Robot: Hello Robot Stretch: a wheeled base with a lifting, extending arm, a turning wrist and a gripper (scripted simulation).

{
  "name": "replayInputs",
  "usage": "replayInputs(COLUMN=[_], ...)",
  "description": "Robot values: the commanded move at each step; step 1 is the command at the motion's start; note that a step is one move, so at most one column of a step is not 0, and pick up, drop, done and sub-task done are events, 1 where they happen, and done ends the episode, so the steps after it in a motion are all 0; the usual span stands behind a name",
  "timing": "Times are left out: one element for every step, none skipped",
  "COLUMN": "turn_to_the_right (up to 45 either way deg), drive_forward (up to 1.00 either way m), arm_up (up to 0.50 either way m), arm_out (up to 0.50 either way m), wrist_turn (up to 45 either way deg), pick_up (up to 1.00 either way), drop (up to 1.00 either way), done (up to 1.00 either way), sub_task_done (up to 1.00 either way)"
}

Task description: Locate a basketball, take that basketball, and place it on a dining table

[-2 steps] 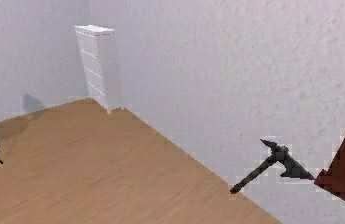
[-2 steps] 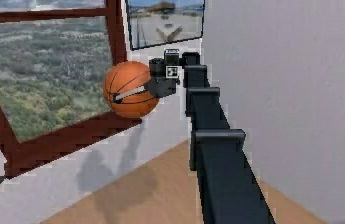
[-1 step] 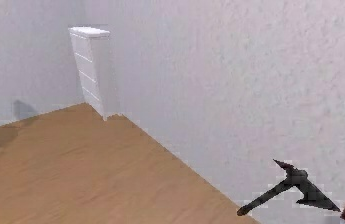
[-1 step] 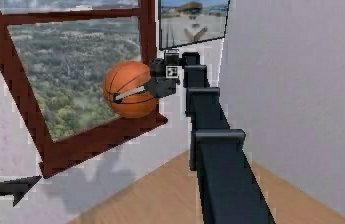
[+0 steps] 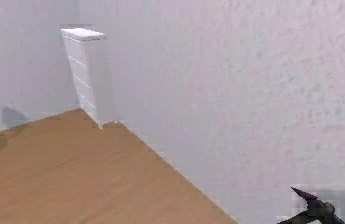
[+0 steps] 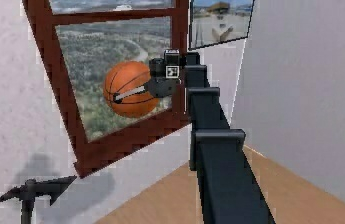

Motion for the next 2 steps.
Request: replayInputs(turn_to_the_right=[45.0,3.0], drive_forward=[0.00,0.00], arm_up=[0.00,0.00], arm_out=[0.00,0.00], wrist_turn=[0.0,0.0], pick_up=[0.00,0.00], drop=[0.00,0.00], done=[0.00,0.00], sub_task_done=[0.00,0.00])
